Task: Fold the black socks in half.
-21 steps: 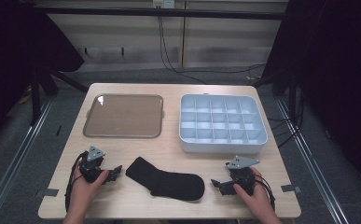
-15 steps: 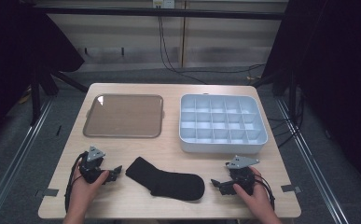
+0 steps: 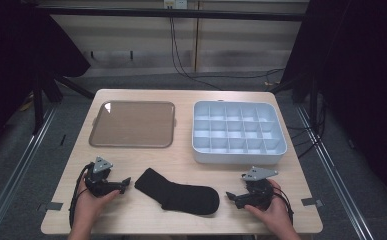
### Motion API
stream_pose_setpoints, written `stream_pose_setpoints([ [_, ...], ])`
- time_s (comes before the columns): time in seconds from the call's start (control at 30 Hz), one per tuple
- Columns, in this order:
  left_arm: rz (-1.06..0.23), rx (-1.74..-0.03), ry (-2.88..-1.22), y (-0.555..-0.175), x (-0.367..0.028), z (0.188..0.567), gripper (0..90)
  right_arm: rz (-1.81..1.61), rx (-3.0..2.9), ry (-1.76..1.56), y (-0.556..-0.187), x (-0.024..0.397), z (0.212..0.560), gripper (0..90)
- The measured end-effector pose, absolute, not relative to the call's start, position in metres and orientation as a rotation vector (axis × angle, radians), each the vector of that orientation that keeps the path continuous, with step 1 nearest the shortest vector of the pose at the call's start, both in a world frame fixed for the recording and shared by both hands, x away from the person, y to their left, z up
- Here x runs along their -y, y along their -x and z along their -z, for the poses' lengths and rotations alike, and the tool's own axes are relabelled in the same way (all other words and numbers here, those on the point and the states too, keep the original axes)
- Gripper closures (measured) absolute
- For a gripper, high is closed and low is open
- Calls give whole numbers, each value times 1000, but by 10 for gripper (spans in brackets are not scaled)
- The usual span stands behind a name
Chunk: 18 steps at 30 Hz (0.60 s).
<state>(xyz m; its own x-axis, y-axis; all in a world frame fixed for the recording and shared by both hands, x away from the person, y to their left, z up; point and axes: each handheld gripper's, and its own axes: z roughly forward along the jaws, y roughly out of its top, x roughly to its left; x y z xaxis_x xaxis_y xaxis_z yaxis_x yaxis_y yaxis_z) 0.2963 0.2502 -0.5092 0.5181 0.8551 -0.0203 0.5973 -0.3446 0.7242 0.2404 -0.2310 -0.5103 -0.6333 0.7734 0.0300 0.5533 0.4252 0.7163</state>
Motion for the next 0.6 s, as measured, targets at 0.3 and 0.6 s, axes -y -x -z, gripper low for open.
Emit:
stream_pose_setpoints([
  [0.3,-425,-1226,-2045,-293,-248,495,247,-1013,-2421,-1137,-238,228,505,218],
  [0.6,-364,-1151,-2036,-288,-227,477,292,-1058,-2463,-1117,-236,227,496,367],
])
